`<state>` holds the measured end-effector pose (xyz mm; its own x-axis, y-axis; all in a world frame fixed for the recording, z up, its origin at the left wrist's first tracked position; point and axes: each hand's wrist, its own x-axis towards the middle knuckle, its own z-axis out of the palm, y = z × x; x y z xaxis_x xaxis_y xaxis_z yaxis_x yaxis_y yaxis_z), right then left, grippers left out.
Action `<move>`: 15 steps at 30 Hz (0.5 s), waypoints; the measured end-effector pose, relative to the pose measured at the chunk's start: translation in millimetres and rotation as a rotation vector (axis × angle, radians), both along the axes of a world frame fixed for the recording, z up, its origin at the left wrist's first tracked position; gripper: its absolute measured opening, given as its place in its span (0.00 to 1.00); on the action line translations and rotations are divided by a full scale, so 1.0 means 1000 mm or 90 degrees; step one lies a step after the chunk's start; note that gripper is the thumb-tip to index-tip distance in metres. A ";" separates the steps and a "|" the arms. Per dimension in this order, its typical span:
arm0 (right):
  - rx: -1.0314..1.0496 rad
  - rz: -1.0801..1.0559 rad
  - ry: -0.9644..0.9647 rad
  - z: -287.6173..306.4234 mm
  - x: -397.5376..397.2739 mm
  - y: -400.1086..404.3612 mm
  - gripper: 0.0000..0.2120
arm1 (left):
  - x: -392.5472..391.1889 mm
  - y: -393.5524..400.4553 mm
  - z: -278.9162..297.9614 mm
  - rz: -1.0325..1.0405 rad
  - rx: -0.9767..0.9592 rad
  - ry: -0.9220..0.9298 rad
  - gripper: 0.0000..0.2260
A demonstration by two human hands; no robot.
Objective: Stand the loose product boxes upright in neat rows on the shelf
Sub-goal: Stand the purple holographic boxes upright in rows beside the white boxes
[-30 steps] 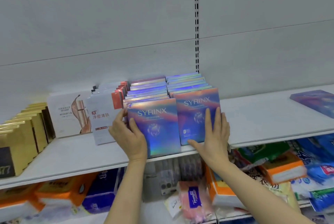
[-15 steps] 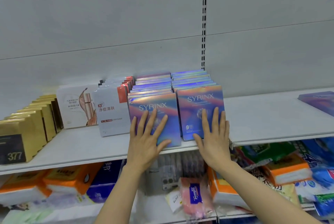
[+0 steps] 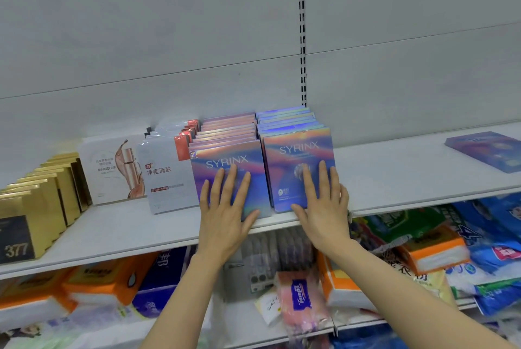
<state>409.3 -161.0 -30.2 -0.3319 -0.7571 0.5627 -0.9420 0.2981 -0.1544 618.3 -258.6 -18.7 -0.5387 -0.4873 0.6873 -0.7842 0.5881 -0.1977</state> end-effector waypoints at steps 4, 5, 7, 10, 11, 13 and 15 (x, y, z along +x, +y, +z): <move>0.002 -0.001 0.025 0.004 -0.009 0.009 0.36 | -0.007 0.005 0.005 -0.018 -0.017 -0.012 0.36; -0.007 0.006 0.037 0.006 -0.010 0.012 0.35 | -0.009 0.007 0.007 -0.024 -0.022 -0.011 0.35; -0.035 0.030 0.072 0.011 -0.016 0.018 0.33 | -0.016 0.012 0.011 -0.047 -0.036 -0.015 0.33; -0.074 0.039 0.110 0.018 -0.030 0.030 0.30 | -0.034 0.022 0.018 -0.090 -0.047 -0.019 0.30; -0.078 0.033 0.115 0.020 -0.037 0.035 0.30 | -0.042 0.026 0.021 -0.102 -0.048 -0.020 0.29; -0.072 0.011 0.114 0.023 -0.053 0.044 0.29 | -0.059 0.033 0.027 -0.124 -0.052 -0.027 0.28; -0.060 -0.019 0.109 0.025 -0.073 0.054 0.28 | -0.079 0.040 0.032 -0.148 -0.056 -0.031 0.27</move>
